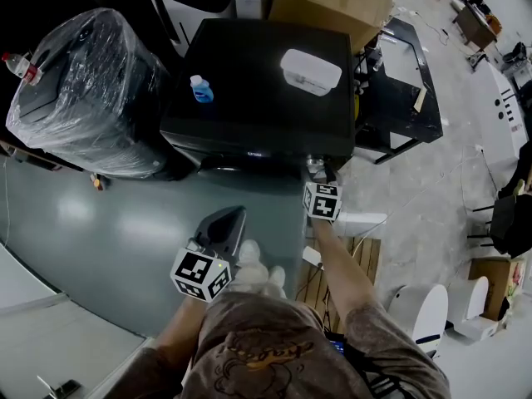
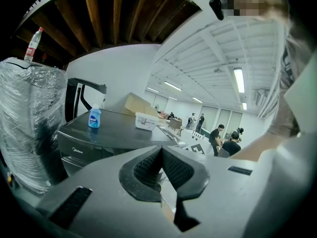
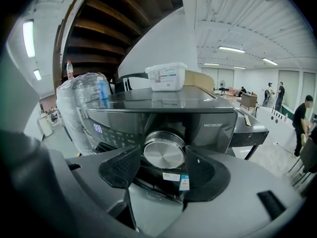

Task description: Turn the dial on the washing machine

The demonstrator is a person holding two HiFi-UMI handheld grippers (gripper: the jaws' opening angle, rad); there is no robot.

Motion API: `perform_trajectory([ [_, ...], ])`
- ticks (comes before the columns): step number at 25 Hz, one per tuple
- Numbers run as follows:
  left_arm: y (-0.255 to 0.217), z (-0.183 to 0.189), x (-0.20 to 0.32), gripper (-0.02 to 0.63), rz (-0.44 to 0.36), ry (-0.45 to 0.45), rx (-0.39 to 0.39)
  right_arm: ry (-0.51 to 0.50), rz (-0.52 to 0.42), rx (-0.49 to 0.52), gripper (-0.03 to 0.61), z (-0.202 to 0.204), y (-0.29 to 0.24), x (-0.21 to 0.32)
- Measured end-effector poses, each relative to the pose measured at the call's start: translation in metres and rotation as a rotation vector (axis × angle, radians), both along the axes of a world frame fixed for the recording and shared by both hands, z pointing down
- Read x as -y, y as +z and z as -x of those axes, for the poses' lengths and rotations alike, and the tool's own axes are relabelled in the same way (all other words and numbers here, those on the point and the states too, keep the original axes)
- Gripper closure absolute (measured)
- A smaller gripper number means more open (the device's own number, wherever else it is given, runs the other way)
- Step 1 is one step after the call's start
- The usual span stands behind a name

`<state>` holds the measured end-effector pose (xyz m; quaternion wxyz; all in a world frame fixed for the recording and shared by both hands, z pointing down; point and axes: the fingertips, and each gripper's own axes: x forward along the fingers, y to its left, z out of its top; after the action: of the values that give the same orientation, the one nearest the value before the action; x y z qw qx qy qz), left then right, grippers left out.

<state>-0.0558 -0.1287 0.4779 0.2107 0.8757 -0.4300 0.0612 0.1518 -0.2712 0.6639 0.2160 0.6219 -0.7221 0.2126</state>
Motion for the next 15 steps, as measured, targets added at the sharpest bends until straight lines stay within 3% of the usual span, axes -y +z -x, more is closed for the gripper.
perform_trajectory([
  [8, 0.0023, -0.0011, 0.0009, 0.621, 0.005, 0.003, 0.005, 0.031, -0.008, 0.028, 0.316, -0.0012, 0.0006, 0.0016],
  [15, 0.0047, -0.0029, -0.0019, 0.621, 0.01, 0.009, 0.002, 0.085, -0.016, 0.253, 0.316, -0.0038, 0.0028, 0.0009],
])
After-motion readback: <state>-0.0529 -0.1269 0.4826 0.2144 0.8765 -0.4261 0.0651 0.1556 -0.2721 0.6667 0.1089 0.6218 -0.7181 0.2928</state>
